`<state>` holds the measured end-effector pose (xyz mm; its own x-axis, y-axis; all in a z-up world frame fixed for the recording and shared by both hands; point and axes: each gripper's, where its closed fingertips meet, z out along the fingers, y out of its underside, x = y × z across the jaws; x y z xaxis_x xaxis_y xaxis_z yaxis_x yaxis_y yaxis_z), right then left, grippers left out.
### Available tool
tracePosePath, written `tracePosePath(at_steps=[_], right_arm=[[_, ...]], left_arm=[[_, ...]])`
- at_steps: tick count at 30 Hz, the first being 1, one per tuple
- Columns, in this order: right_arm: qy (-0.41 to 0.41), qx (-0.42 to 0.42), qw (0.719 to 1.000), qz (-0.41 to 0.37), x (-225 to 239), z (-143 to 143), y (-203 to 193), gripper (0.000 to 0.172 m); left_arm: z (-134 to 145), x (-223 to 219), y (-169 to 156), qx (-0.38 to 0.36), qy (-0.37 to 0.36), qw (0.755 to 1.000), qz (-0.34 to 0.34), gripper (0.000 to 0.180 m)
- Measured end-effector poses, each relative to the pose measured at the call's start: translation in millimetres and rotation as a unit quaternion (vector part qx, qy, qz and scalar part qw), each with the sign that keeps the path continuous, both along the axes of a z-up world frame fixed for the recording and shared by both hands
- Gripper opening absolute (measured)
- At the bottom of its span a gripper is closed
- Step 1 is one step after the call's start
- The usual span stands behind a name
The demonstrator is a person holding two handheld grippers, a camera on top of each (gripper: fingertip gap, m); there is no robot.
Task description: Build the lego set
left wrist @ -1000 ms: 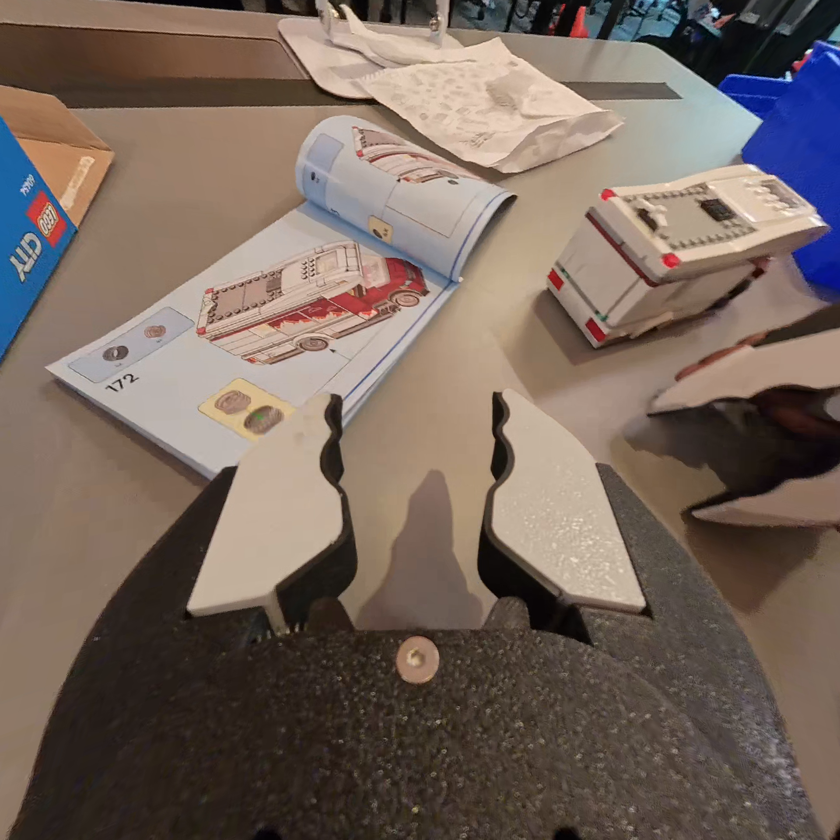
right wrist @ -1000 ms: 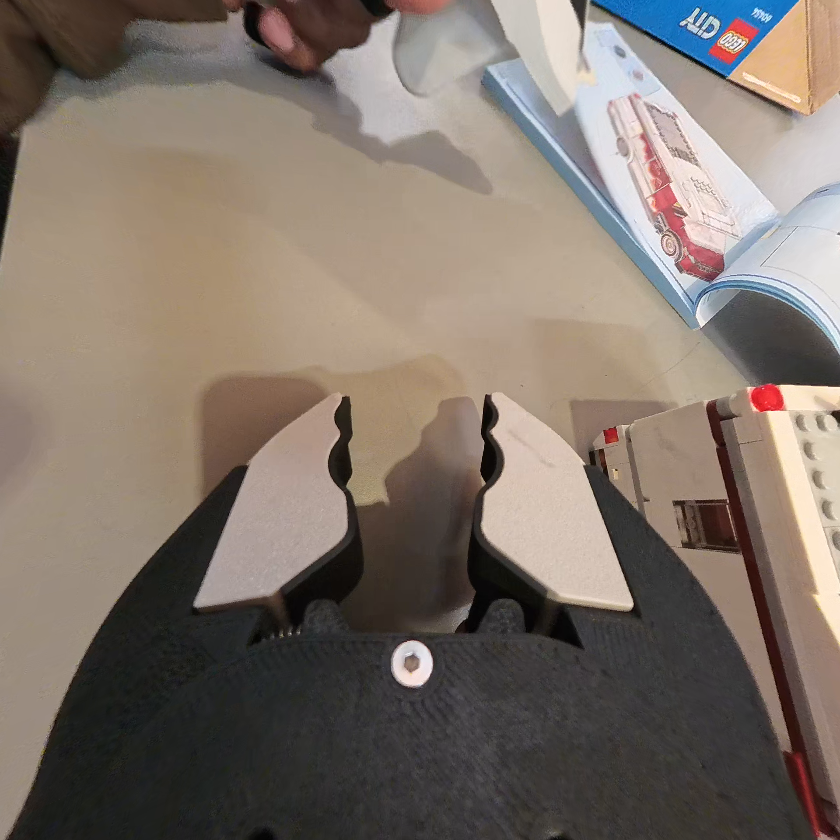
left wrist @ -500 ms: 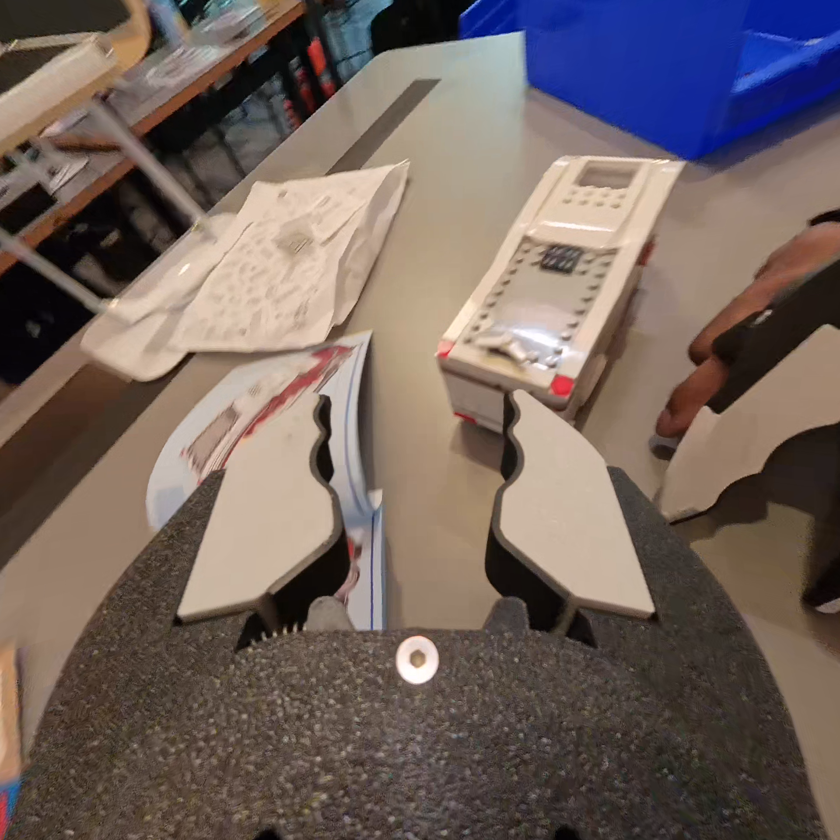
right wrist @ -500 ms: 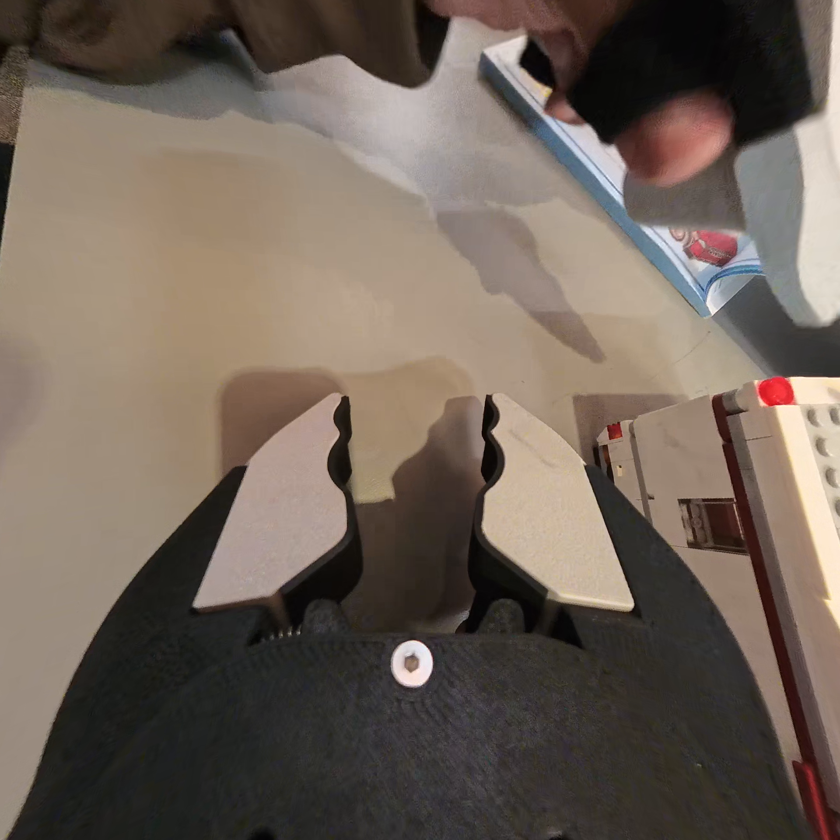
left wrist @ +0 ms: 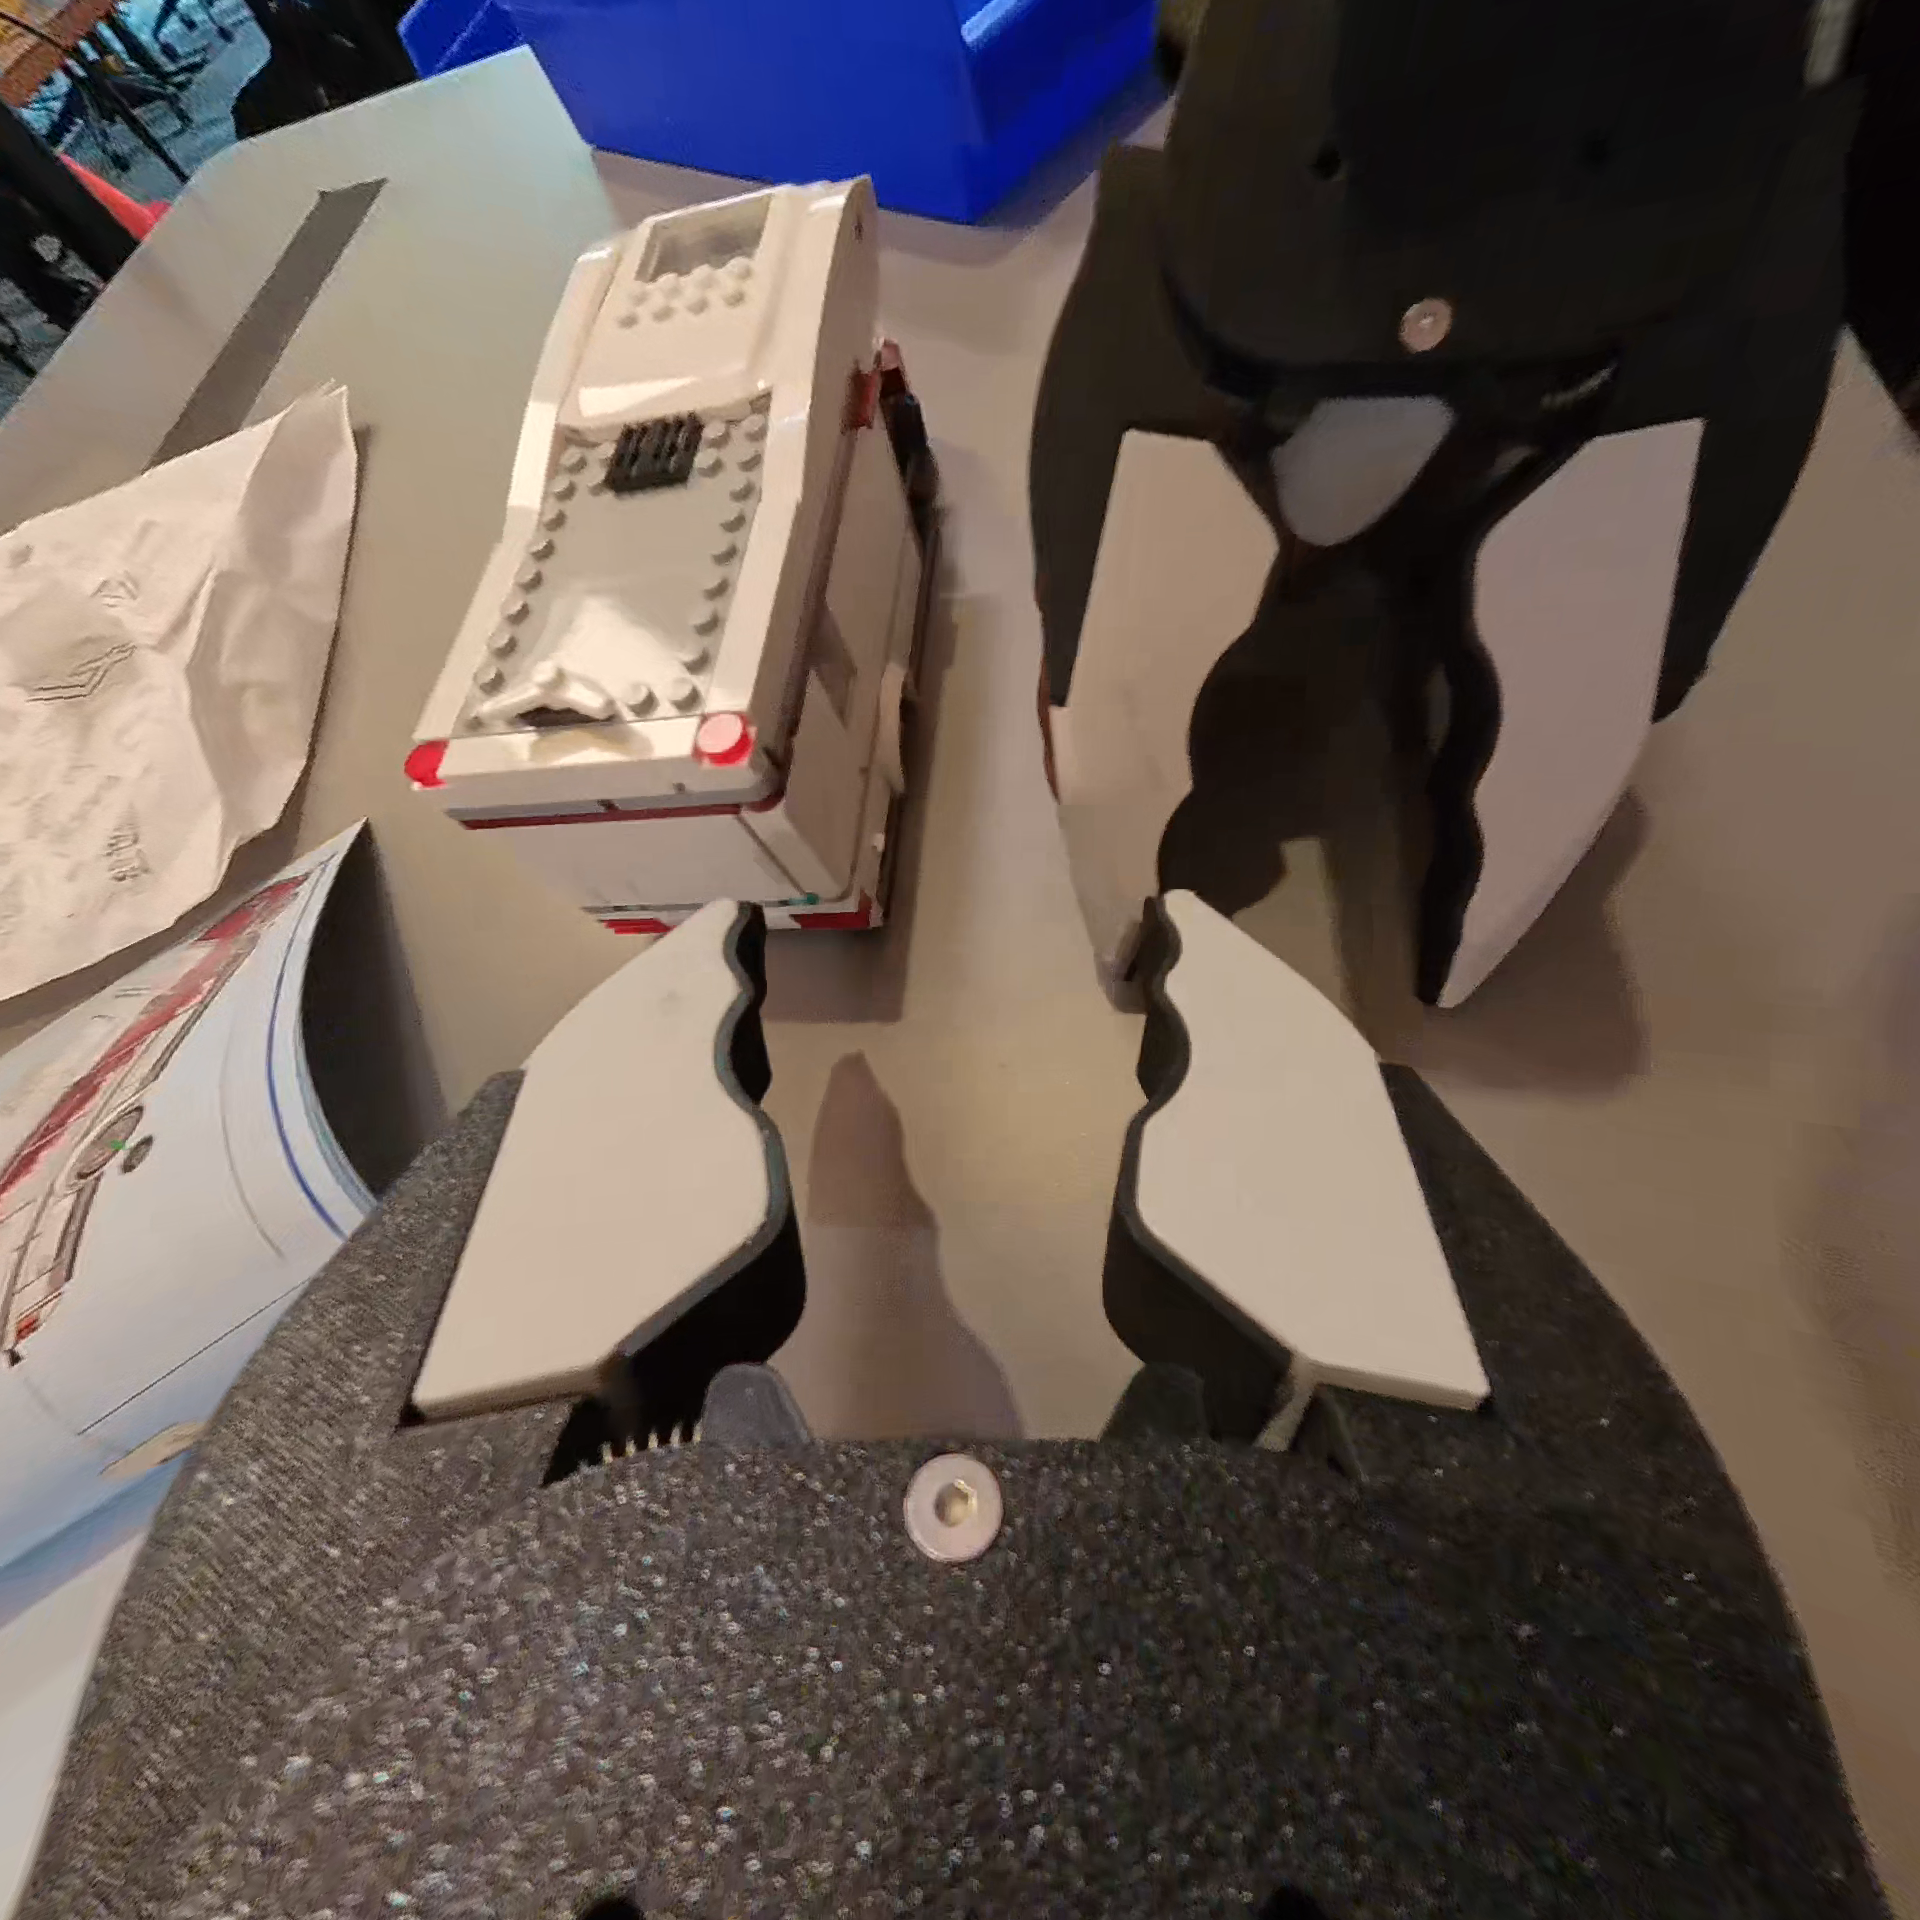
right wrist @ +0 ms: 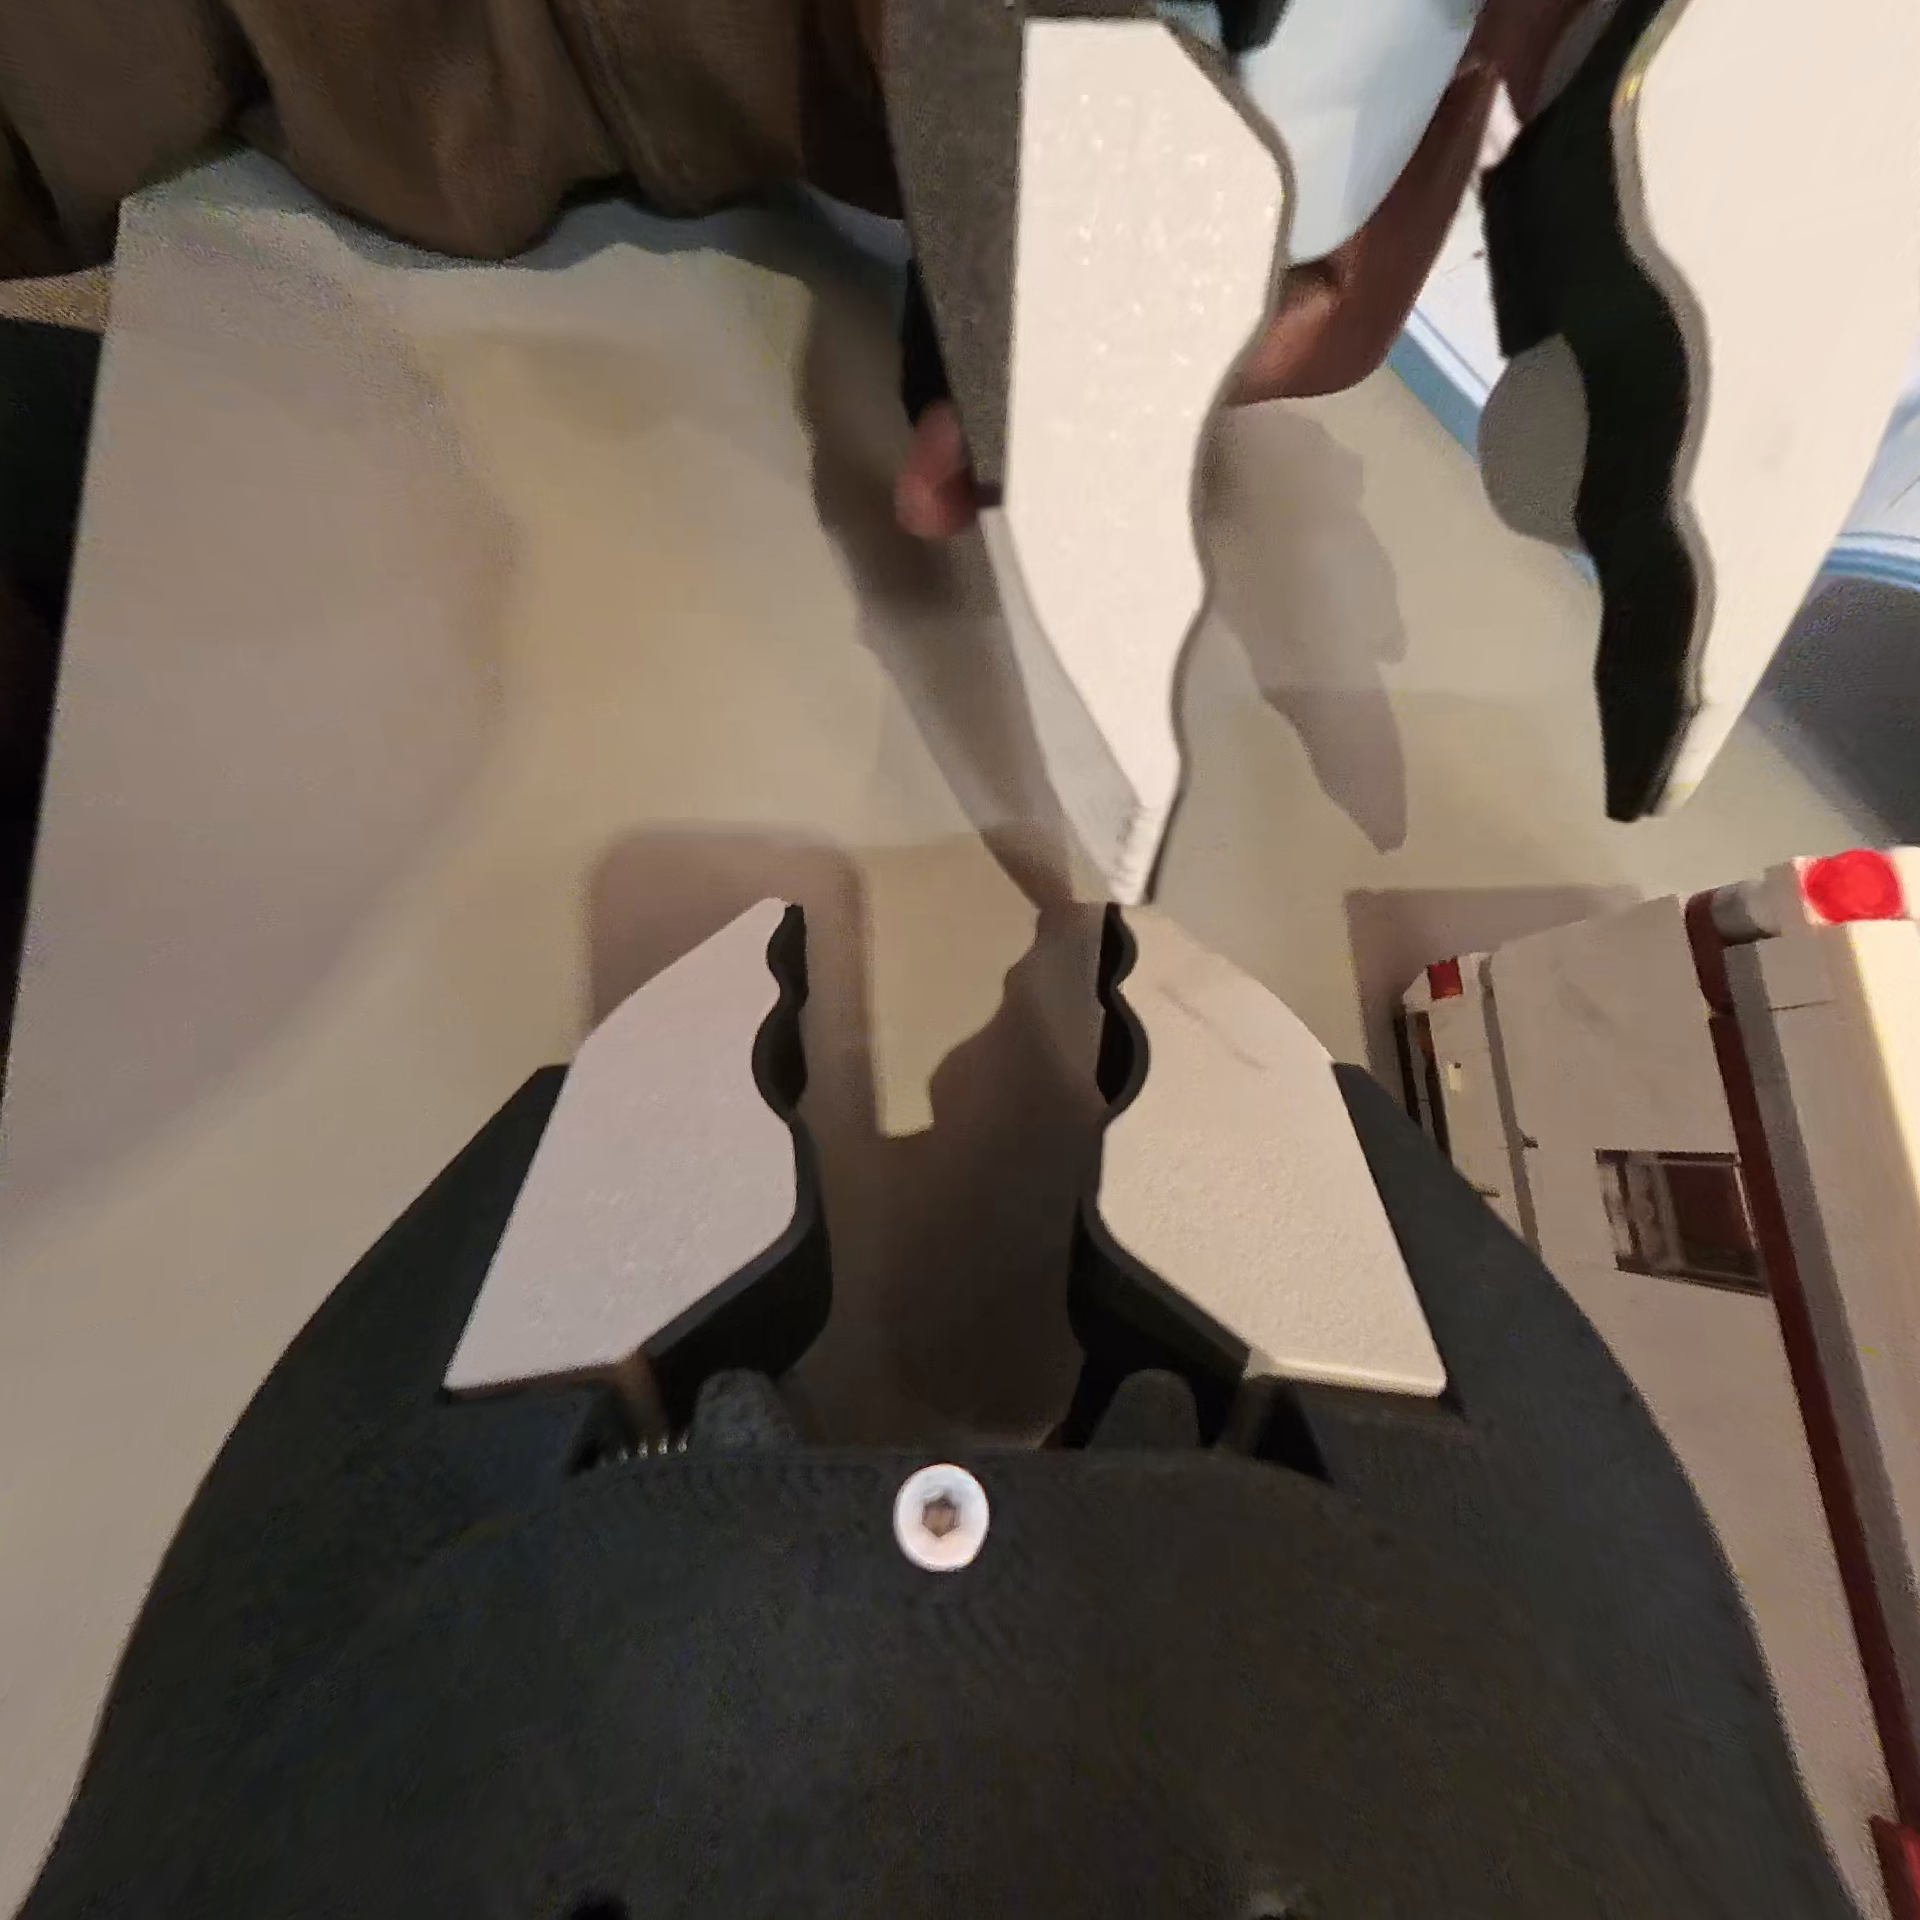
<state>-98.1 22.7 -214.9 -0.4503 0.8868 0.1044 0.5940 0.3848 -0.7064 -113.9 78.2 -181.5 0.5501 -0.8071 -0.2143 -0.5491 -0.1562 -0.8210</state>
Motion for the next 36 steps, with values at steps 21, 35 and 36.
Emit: tracePosePath(at_steps=[21,35,36], right_arm=[[-0.017,-0.020,1.000,0.001,-0.8,-2.1,0.6,0.054],[-0.014,-0.017,1.000,0.001,-0.6,-1.7,1.5,0.054],[-0.014,-0.017,1.000,0.001,-0.6,-1.7,1.6,0.053]], left_arm=[[-32.9,7.9,-18.9,-0.077,0.073,0.994,-0.042,0.073],[-33.5,7.3,-18.2,-0.083,0.072,0.993,-0.039,0.072],[-33.6,7.3,-18.2,-0.084,0.072,0.993,-0.039,0.072]])
